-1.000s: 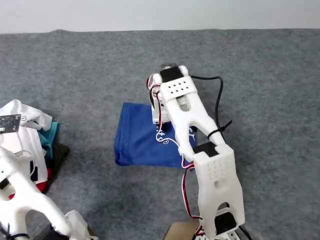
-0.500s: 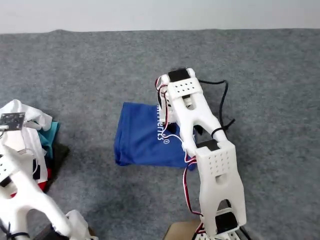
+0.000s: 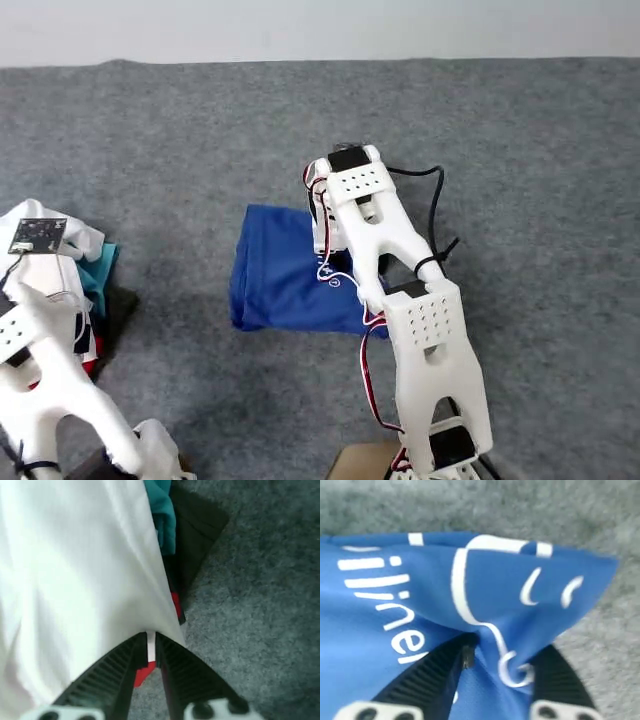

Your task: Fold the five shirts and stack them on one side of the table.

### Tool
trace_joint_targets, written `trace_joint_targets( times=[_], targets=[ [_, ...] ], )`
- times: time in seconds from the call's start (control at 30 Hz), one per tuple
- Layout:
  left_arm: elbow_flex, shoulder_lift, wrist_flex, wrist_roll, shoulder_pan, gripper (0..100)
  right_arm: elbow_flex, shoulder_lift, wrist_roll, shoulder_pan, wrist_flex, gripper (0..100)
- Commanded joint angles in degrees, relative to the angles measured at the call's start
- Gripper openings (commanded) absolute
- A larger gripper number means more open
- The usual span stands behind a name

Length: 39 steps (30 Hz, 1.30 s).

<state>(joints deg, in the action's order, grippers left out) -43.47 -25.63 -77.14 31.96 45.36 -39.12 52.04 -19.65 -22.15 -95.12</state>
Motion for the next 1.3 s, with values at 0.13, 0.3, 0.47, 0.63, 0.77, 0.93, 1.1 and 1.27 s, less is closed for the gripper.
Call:
trace_joint_targets(
  times=[0.13, 0.3, 0.47, 0.63, 0.77, 0.93, 1.1, 1.27],
  targets=[
    [0.1, -0.1, 0.7, 0.3, -0.3, 4, -0.3, 1.6, 7.8, 1.5, -4.5, 0.9],
    [0.1, -0.1, 0.7, 0.3, -0.3, 4, -4.7, 1.5, 11.3, 7.7, -7.7, 0.9],
    [-1.1, -0.1, 0.8, 0.3, -0.3, 4, -9.9, -1.3, 24.0, 14.8, -7.3, 0.9],
    [-4.4, -0.2, 2.8, 0.4, -0.1, 4, -18.9, -1.5, 38.3, 19.7, -6.7, 0.9],
    [-5.4, -0.3, 3.3, 0.4, -0.1, 4, -22.2, -1.5, 49.9, 22.5, -0.8, 0.9],
    [-5.0, -0.5, 2.9, 0.4, -0.1, 4, -22.3, -1.5, 63.1, 23.5, 10.3, 0.9],
    [-5.0, -0.5, 2.8, 0.3, -0.1, 4, -22.3, 0.5, 72.4, 21.9, 16.5, 0.9],
    [-5.0, -0.5, 2.8, 0.3, -0.1, 4, -22.6, 2.2, 74.7, 21.7, 18.0, 8.6]
  ],
)
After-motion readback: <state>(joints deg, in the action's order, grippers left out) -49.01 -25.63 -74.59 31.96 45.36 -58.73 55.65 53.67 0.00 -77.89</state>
